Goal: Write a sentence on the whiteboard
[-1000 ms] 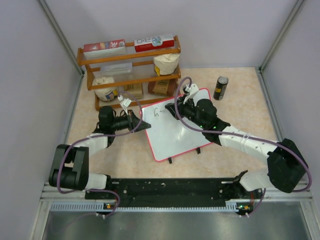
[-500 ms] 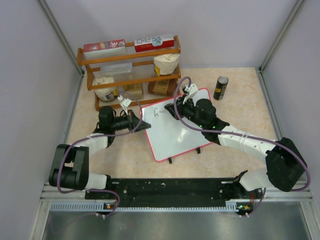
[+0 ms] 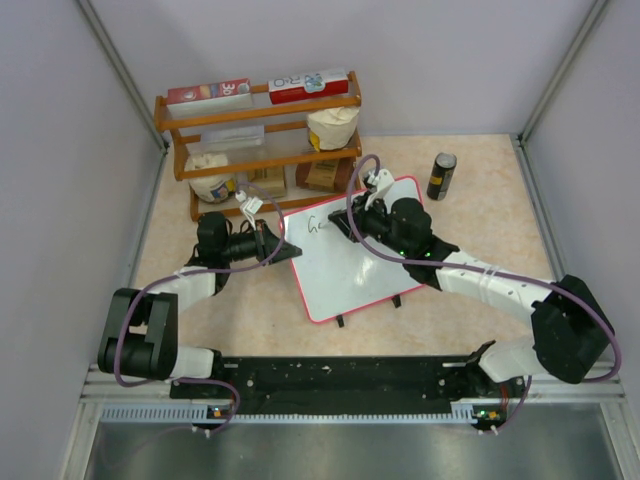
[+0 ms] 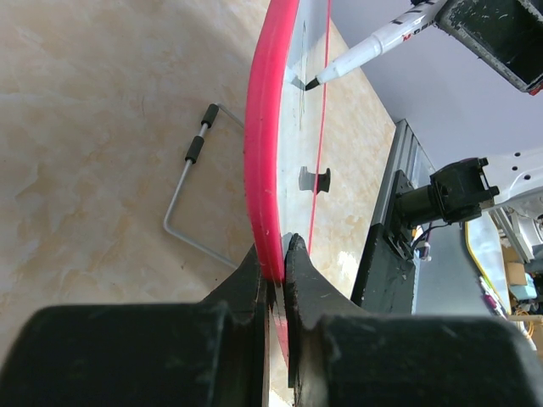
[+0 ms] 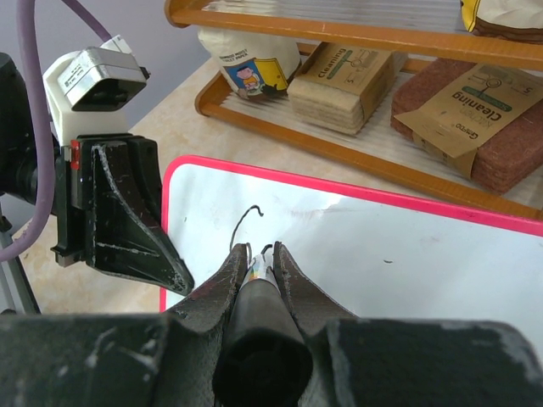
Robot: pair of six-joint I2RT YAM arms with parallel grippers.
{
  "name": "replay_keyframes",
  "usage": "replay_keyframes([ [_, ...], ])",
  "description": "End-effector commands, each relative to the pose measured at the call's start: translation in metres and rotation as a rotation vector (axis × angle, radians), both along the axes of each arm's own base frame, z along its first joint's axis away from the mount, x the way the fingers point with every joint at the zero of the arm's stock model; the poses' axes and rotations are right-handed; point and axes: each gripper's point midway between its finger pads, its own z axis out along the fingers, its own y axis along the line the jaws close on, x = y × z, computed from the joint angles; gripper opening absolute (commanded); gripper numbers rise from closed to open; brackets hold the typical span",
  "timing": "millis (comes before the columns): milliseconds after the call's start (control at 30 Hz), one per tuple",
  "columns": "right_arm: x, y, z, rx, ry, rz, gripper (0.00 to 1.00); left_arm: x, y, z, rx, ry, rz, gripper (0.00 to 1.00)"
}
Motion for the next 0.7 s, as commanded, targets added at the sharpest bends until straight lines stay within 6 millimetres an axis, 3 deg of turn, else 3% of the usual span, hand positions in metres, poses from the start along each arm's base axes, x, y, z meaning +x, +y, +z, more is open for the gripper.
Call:
replay_keyframes([
  [0, 0.001, -0.011, -0.006, -0.034, 0.002, -0.023, 0.00, -0.019, 0.000, -0.044, 0.104, -0.029, -0.060, 0.00],
  [433, 0.008, -0.022, -0.005, -0.046, -0.002, -0.083, 0.00, -0.019, 0.000, -0.044, 0.104, -0.032, -0.059, 0.00],
  [667, 0.016, -0.018, 0.011, -0.011, -0.014, -0.103, 0.00, -0.019, 0.000, -0.044, 0.104, -0.032, -0.060, 0.00],
])
